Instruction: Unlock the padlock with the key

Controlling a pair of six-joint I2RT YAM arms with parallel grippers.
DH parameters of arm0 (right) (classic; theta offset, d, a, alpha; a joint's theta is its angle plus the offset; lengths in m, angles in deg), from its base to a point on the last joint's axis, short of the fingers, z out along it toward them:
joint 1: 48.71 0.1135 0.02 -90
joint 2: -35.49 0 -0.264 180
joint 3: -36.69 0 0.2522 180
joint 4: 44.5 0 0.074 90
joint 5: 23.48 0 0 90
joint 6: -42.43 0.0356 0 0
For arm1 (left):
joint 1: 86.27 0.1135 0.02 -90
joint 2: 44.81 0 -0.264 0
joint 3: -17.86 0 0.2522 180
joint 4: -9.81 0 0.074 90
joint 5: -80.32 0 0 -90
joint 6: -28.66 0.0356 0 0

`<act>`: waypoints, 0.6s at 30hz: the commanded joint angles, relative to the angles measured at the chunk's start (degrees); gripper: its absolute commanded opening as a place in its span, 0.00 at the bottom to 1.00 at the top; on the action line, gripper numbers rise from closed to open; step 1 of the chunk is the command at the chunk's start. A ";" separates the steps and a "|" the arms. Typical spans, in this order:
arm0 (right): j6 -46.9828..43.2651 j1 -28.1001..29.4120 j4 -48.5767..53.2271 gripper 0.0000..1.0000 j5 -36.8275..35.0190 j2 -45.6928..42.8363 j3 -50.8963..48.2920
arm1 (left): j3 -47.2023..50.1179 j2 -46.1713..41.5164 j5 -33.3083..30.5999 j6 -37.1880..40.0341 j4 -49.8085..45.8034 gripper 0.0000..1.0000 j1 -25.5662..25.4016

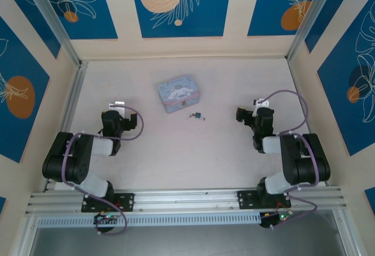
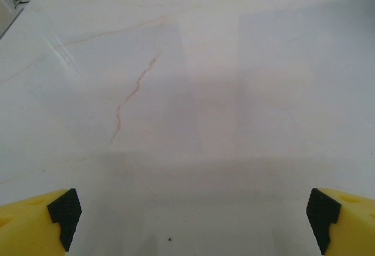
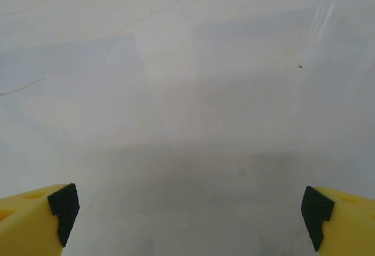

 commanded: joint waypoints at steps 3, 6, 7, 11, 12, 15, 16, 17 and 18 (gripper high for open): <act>-1.29 -1.76 -3.92 1.00 8.00 1.13 2.45 | -2.05 0.19 5.26 0.31 2.32 1.00 1.93; -2.12 -0.81 -3.35 1.00 6.44 0.71 2.26 | -1.88 0.12 5.47 0.30 2.59 1.00 1.98; -2.33 -0.49 -2.71 1.00 6.03 0.29 2.17 | -1.84 0.05 5.47 0.30 2.63 1.00 2.02; -2.44 -0.53 -3.52 0.99 6.37 0.72 2.23 | -1.88 0.13 5.47 0.28 2.57 1.00 1.99; -2.29 -0.55 -2.70 1.00 6.44 0.50 2.29 | -1.88 0.13 5.50 0.30 2.52 1.00 2.00; -2.21 -0.77 -2.48 0.99 6.87 0.78 2.70 | -2.01 0.26 5.52 0.30 2.43 1.00 2.04; -2.18 -0.97 -2.49 1.00 7.45 0.88 2.65 | -2.12 0.30 5.54 0.30 2.27 1.00 2.07; -2.12 -1.23 -2.21 1.00 7.85 0.97 2.90 | -2.27 0.39 5.56 0.22 2.08 1.00 2.07; -1.94 -1.50 -1.79 1.00 8.56 0.89 3.07 | -2.32 0.39 5.64 0.22 1.99 1.00 2.15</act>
